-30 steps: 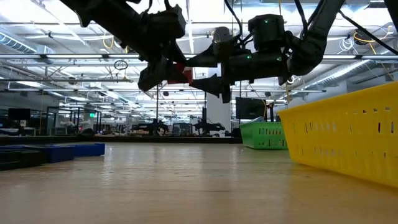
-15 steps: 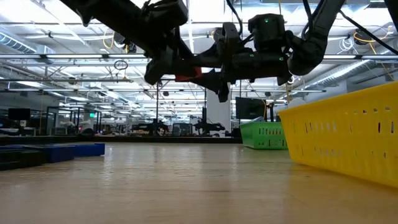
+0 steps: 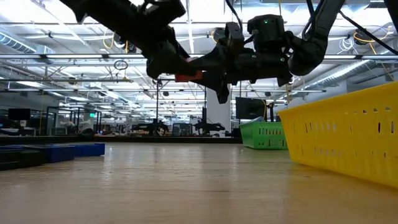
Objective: Pick & Place Office items
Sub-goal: Put the red charger adapter into the green bin
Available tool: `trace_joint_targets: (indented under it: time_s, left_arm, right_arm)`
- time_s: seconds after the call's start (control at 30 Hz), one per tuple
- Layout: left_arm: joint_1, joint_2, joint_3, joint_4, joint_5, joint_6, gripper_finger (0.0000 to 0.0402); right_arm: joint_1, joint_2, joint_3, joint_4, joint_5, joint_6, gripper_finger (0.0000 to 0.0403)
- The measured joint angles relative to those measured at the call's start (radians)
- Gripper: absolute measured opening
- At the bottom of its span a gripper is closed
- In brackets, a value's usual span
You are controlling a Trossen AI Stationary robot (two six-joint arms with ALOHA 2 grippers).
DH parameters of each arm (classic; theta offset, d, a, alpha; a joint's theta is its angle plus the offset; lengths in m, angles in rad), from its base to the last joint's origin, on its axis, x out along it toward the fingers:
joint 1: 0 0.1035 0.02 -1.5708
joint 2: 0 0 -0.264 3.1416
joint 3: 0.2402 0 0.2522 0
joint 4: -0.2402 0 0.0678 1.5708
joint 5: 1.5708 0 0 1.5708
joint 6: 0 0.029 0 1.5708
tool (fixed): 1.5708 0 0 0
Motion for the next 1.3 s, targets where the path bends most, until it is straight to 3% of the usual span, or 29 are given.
trace_joint_targets:
  time_s: [0.17, 0.27, 0.5, 0.7, 0.83, 0.97, 1.1, 1.3]
  left_arm:
    - [-0.041, -0.021, 0.0, -0.005, -0.002, -0.014, 0.0239]
    - [-0.045, -0.055, 0.0, -0.056, 0.065, -0.041, 0.0239]
    - [0.067, -0.218, -0.016, -0.274, 0.498, -0.18, 0.024]
    - [0.197, -0.393, -0.158, -0.234, 0.763, -0.273, 0.0241]
    - [0.262, -0.552, -0.315, -0.16, 0.802, -0.288, 0.0241]
    - [0.308, -0.752, -0.449, -0.078, 0.791, -0.321, 0.0241]
    - [0.336, -0.931, -0.556, -0.044, 0.786, -0.342, 0.0241]
    - [0.346, -1.125, -0.665, -0.047, 0.804, -0.366, 0.0241]
  right_arm:
    - [-0.022, -0.005, 0.001, -0.006, -0.031, -0.022, 0.0115]
    - [-0.032, -0.004, 0.001, 0.02, 0.011, -0.016, 0.0115]
    - [-0.052, -0.005, 0.001, 0.025, -0.001, 0.012, 0.0115]
    - [-0.052, -0.011, 0.001, 0.024, -0.037, -0.009, 0.0115]
    - [-0.05, -0.061, 0.001, 0.0, -0.055, -0.022, 0.0115]
    - [-0.033, -0.174, 0.002, -0.157, -0.015, -0.116, 0.0115]
    - [0.018, -0.332, 0.002, -0.437, 0.178, -0.264, 0.0115]
    - [0.139, -0.495, 0.002, -0.836, 0.677, -0.369, 0.0115]
